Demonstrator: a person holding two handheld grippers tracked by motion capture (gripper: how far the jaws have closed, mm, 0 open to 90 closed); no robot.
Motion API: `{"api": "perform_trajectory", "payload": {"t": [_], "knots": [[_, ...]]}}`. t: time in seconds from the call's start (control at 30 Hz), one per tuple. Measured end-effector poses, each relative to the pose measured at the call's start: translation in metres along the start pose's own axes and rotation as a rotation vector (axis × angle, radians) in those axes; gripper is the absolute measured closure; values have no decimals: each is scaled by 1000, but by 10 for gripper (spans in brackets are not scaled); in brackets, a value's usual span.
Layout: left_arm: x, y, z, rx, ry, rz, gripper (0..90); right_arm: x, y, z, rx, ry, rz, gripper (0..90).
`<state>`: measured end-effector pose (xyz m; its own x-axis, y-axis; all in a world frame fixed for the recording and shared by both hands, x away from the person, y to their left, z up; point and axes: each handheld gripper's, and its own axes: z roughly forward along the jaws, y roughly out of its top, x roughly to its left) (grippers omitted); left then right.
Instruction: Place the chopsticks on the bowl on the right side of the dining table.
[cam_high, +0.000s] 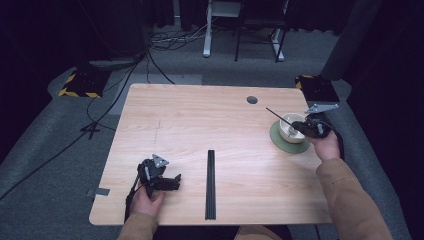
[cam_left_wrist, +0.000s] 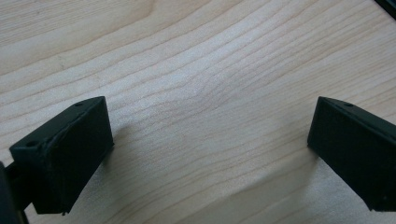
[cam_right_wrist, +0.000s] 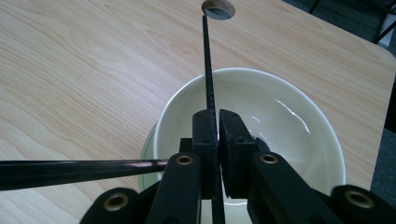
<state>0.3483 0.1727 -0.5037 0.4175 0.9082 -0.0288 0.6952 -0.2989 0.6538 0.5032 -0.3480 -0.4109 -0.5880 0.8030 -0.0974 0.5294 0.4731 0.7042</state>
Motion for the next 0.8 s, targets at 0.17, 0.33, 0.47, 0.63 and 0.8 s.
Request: {"api": "perform_trajectory", "payload": {"t": [0.17, 0.33, 0.47, 0.63, 0.8], "knots": [[0, 0, 0, -2, 3, 2, 3, 0, -1, 4, 13, 4, 9, 852], [0, 0, 0, -2, 3, 2, 3, 1, -1, 5, 16, 13, -2, 803], [0, 0, 0, -1, 1, 0, 3, 1, 0, 1, -9, 17, 1, 761], [0, 0, 0, -1, 2, 1, 3, 4, 2, -10, -59, 19, -8, 723], [0, 0, 0, -2, 3, 2, 3, 11, 6, -26, -118, 36, 2, 689]]}}
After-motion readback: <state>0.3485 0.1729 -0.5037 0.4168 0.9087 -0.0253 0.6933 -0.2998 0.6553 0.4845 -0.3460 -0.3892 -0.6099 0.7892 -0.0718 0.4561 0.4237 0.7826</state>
